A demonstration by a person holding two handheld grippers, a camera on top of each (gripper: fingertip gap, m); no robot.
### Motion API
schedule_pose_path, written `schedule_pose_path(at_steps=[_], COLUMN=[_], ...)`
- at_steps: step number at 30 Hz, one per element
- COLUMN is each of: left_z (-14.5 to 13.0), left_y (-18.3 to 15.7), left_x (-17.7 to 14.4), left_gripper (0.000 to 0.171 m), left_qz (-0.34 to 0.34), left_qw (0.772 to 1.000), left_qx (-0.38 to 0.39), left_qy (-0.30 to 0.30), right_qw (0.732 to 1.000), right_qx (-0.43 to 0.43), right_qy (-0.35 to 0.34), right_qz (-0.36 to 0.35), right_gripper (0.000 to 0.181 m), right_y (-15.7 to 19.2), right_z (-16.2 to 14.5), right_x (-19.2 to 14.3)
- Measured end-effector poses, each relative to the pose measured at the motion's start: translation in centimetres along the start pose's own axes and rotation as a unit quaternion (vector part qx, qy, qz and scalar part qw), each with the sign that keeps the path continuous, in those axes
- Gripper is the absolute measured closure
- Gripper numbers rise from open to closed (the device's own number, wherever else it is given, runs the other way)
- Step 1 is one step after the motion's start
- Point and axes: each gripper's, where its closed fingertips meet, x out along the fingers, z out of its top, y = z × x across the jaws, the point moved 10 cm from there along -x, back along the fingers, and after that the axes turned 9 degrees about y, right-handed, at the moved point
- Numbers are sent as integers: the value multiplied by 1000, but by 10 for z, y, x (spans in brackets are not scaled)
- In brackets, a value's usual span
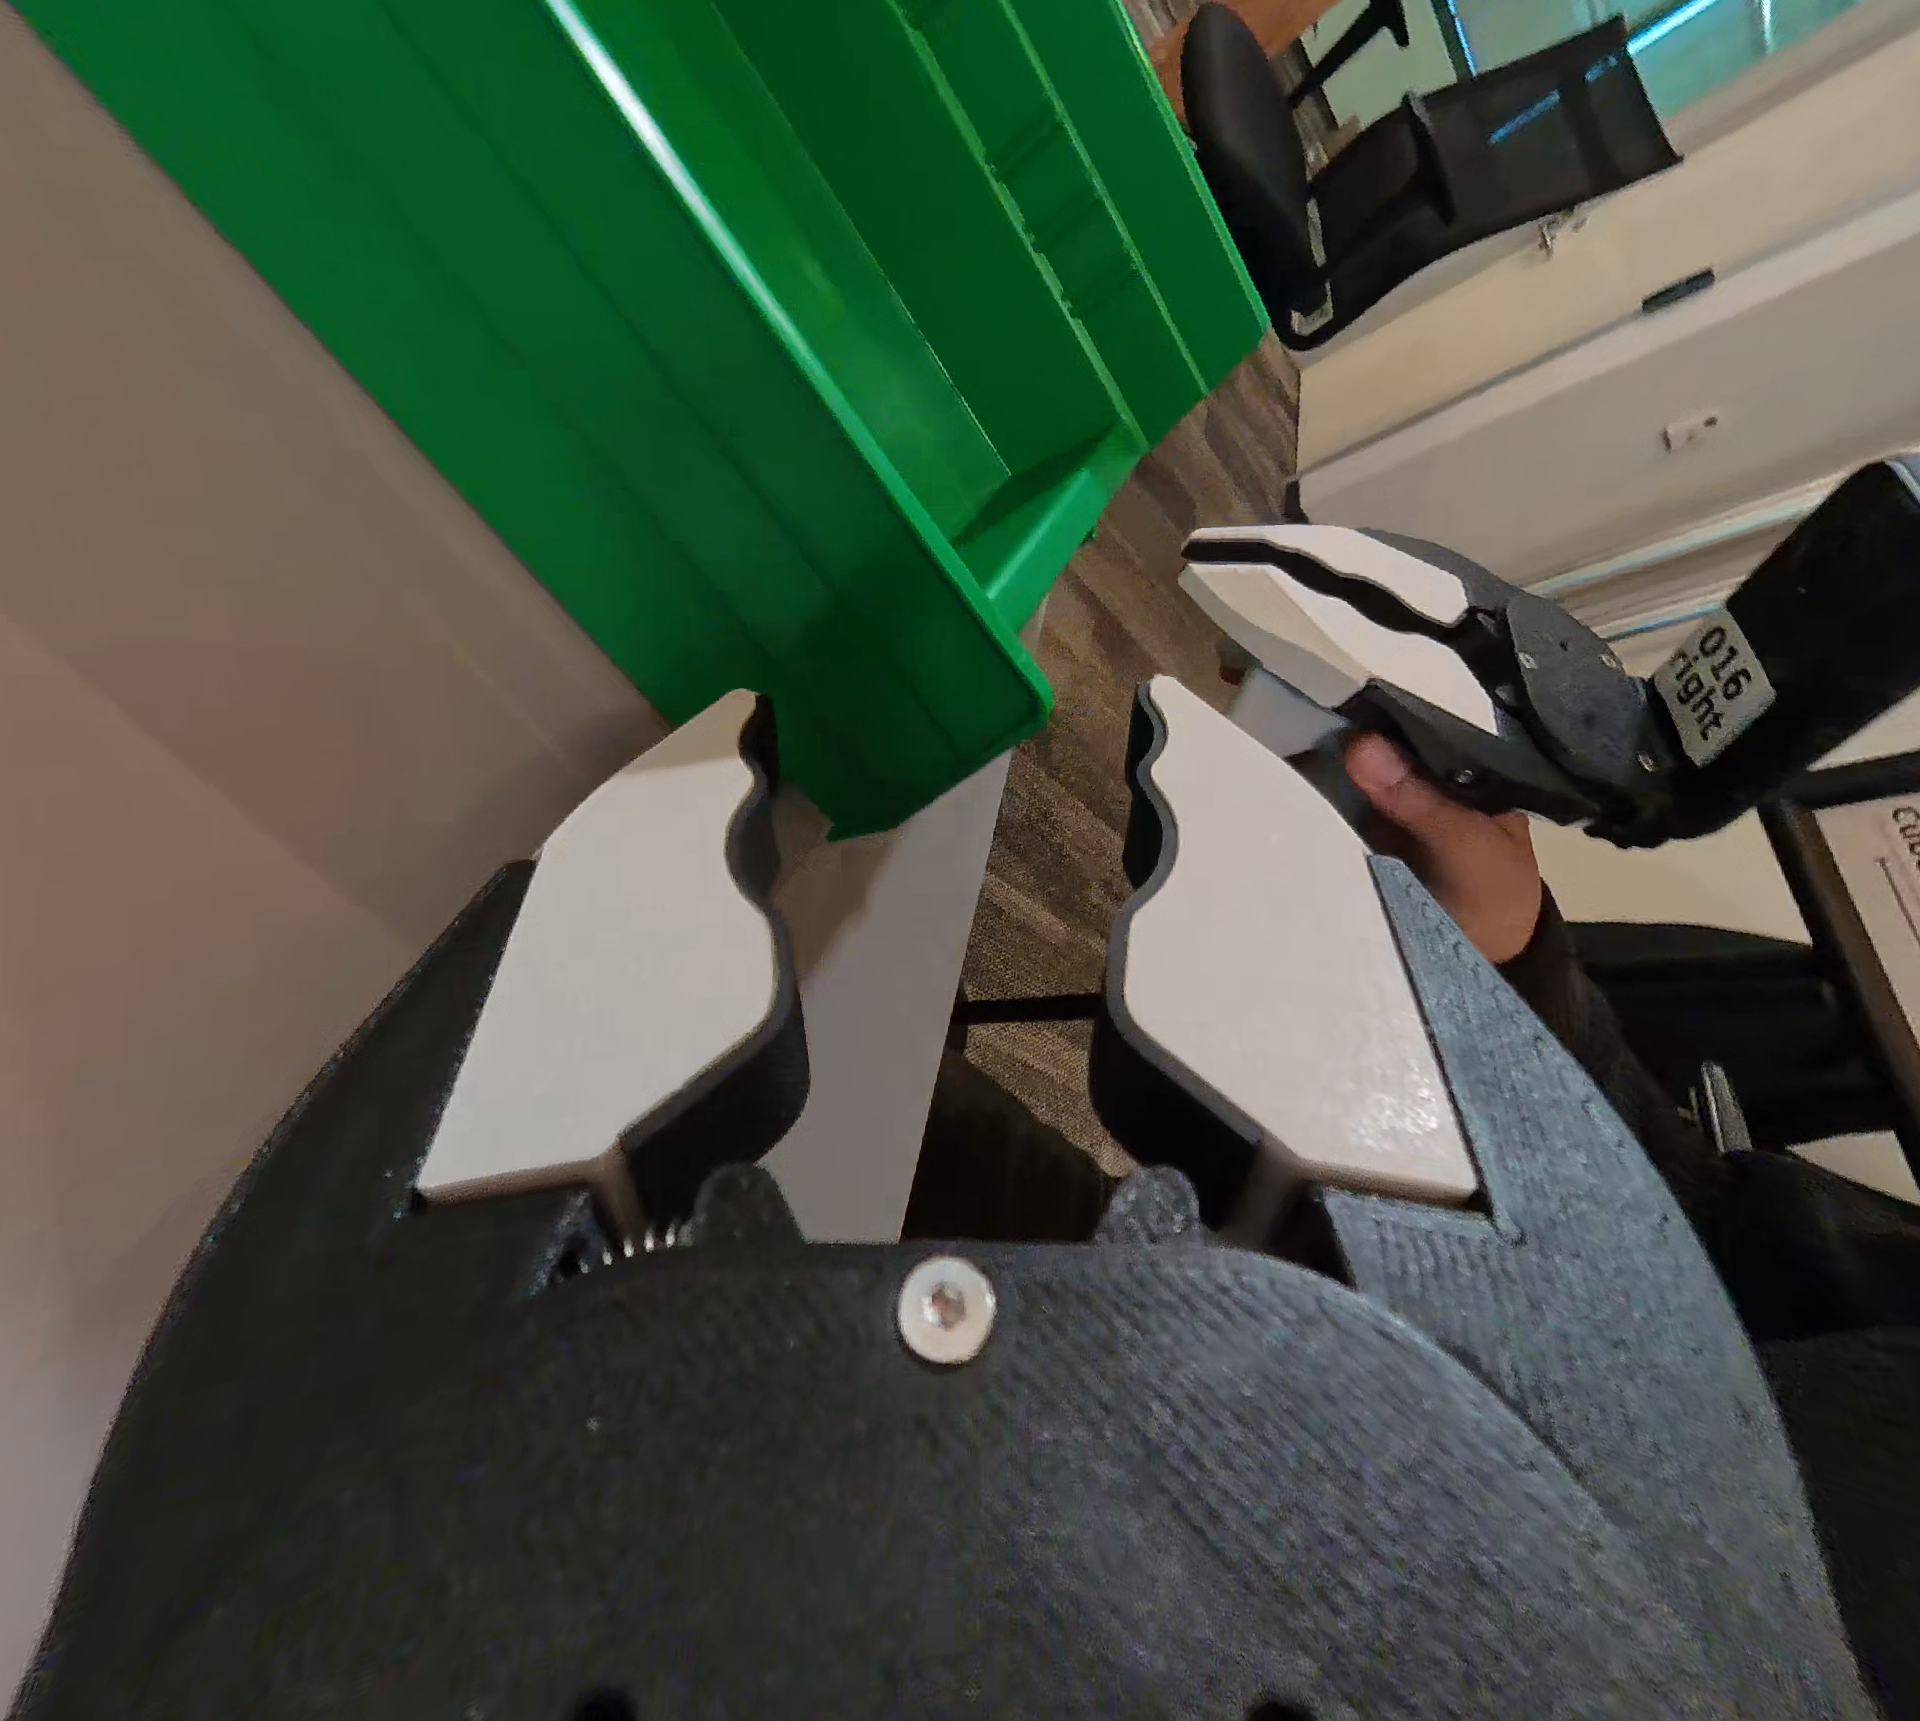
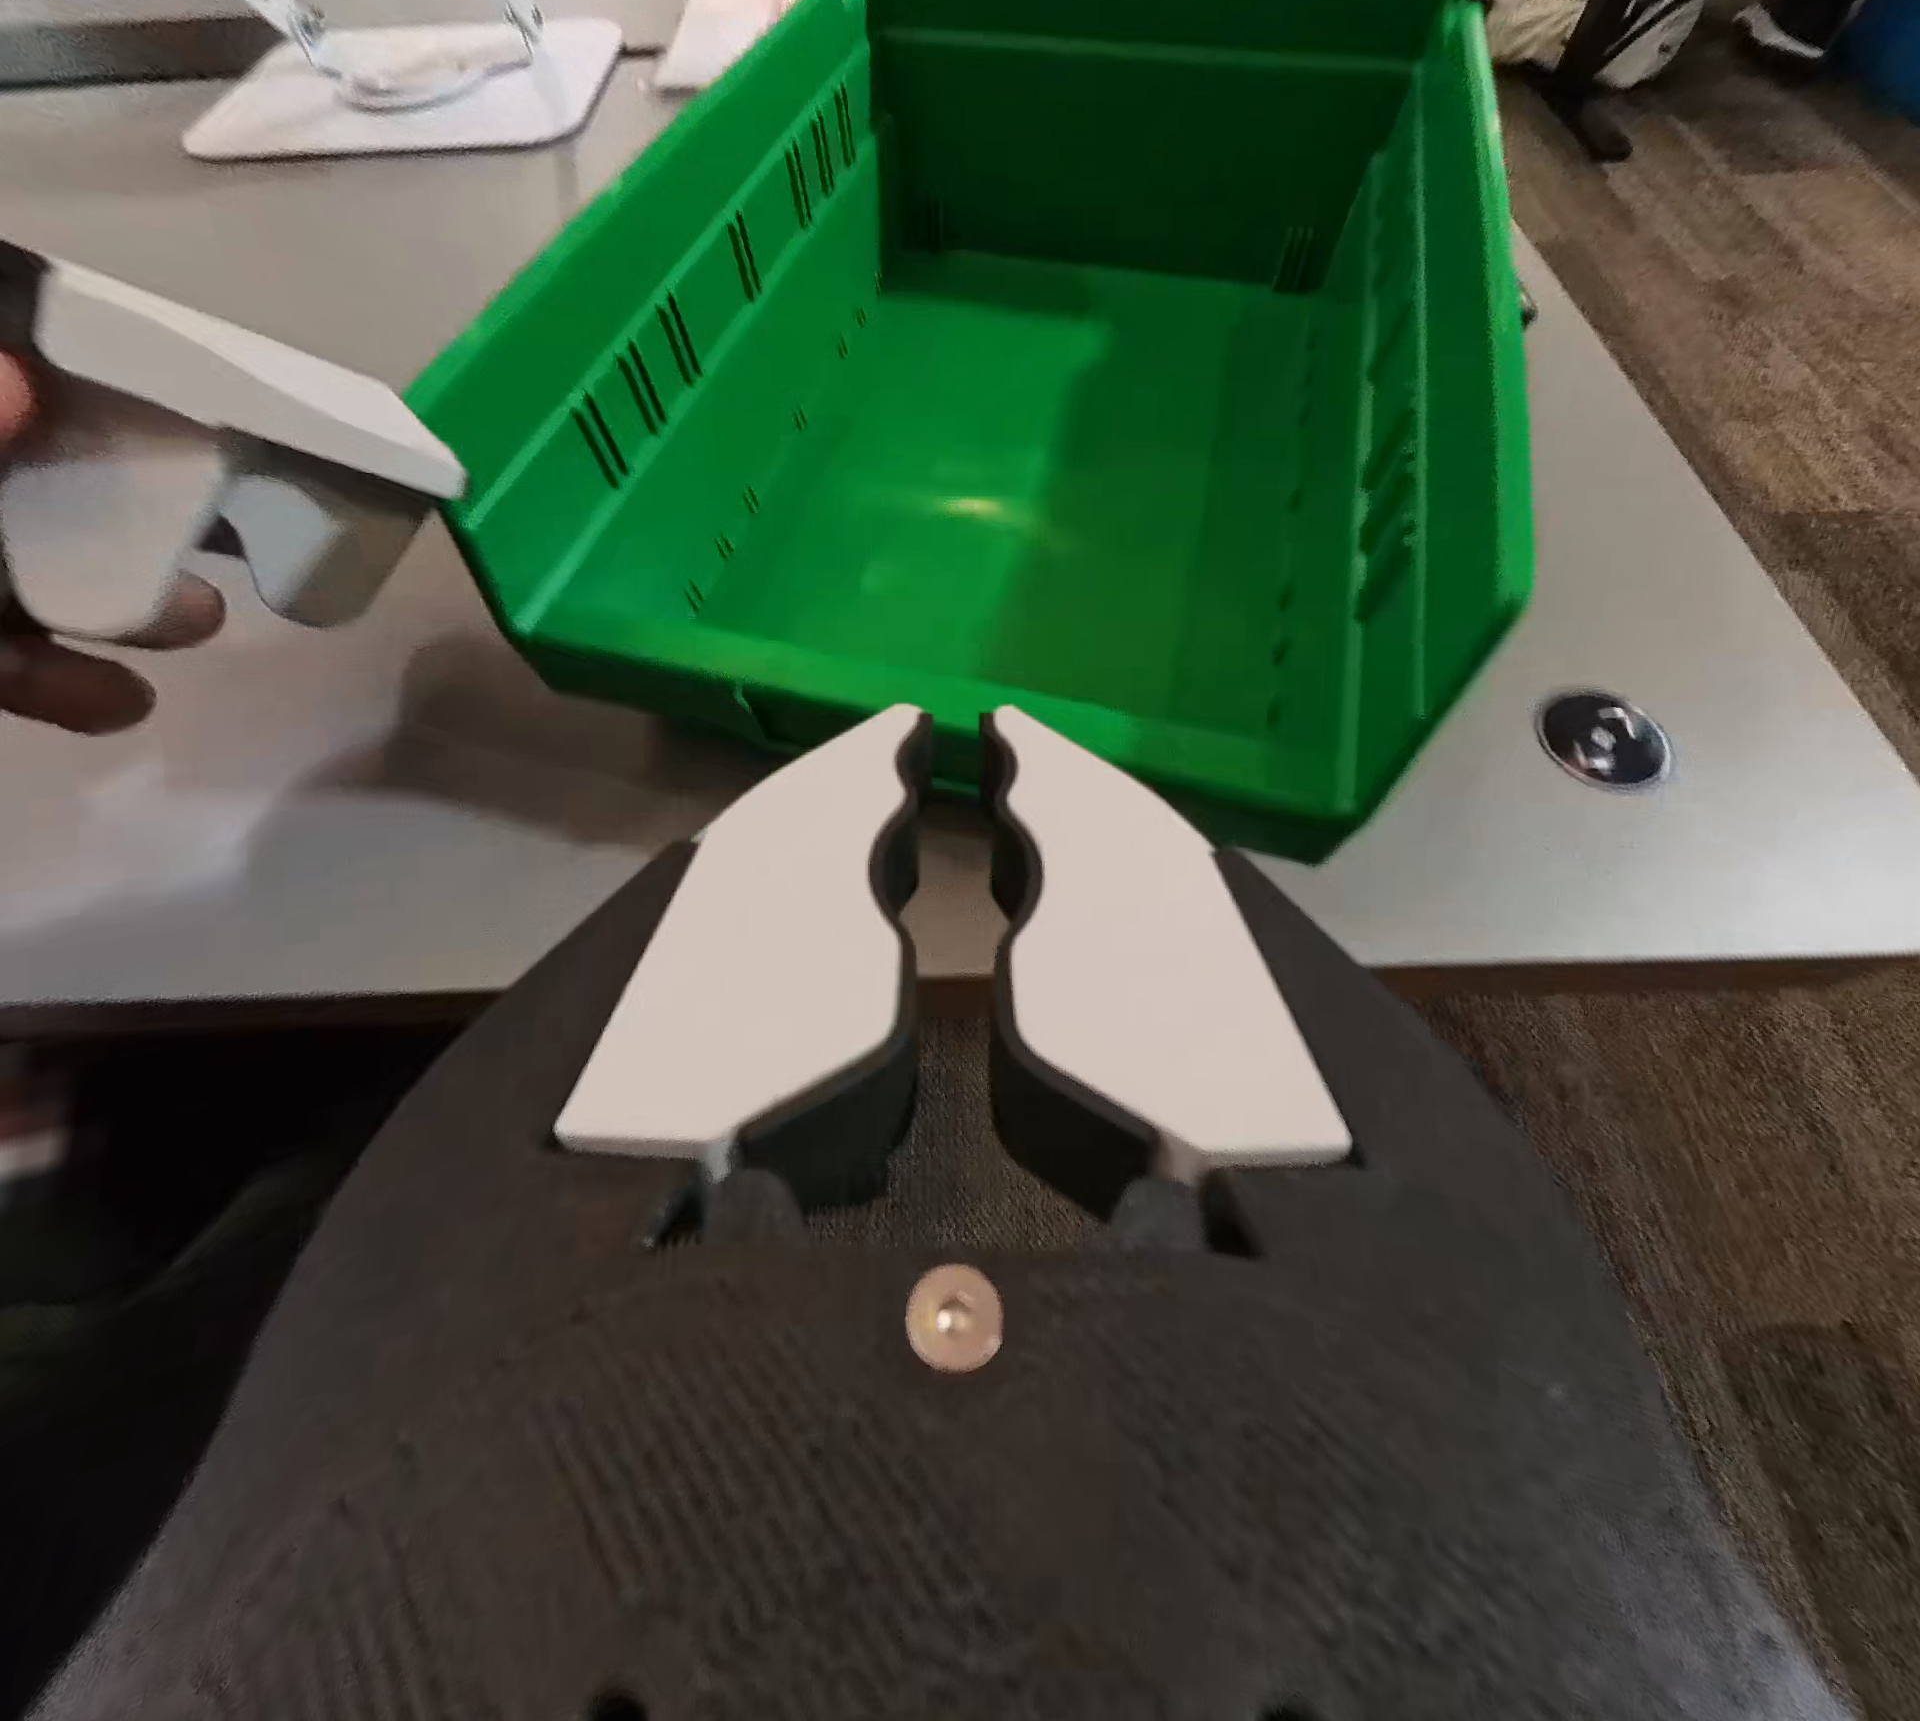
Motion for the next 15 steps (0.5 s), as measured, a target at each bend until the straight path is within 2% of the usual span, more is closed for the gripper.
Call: schedule_pose_path(at_steps=[5,8,15], left_z=[-2,-1,-18], left_y=[-6,-10,-16], left_x=[16,21,3], left_gripper=[103,102,103], left_qz=[-4,-6,-60], left_qw=[1000,1000,998], left_qx=[23,24,20], left_qy=[15,12,-10], right_qw=[999,998,996], right_qx=[21,22,13], right_qy=[39,59,50], right_qz=[-10,-24,-74], right_gripper=[168,172,173], right_y=[-14,-17,-37], right_z=[-10,-12,-6], right_x=[16,31,44])
